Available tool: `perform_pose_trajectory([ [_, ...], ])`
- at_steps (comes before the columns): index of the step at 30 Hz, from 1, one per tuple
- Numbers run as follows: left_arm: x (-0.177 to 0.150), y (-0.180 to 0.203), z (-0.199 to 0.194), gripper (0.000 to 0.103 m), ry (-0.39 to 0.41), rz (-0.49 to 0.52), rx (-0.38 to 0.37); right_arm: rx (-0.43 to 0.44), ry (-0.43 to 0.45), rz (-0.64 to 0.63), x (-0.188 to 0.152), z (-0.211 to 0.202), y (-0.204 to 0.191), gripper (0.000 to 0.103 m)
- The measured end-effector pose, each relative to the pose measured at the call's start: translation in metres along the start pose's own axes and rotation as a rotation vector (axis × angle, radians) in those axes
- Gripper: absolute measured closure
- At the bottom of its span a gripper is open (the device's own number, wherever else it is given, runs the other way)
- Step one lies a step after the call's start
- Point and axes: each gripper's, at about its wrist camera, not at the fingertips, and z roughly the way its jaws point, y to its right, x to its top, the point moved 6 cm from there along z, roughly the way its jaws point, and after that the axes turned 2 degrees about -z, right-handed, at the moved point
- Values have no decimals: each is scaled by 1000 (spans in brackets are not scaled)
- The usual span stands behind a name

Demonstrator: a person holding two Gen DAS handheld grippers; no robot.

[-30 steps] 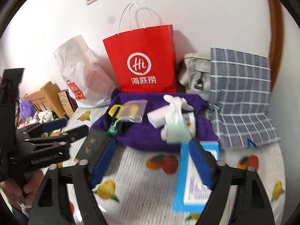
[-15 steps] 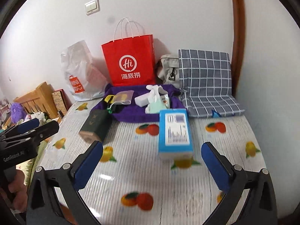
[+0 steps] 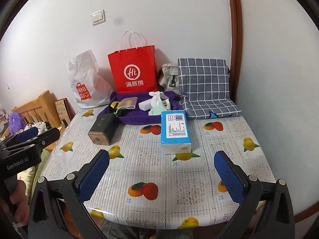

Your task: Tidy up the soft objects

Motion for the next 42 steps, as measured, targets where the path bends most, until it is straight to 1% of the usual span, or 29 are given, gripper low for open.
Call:
perform_pose_trajectory([
  [18, -5, -6, -9, 13, 11, 6, 8, -9, 32, -12, -2, -17, -8, 0],
  [42, -6, -8, -10, 13, 10, 5, 7, -7, 40, -14, -1, -21, -9, 0],
])
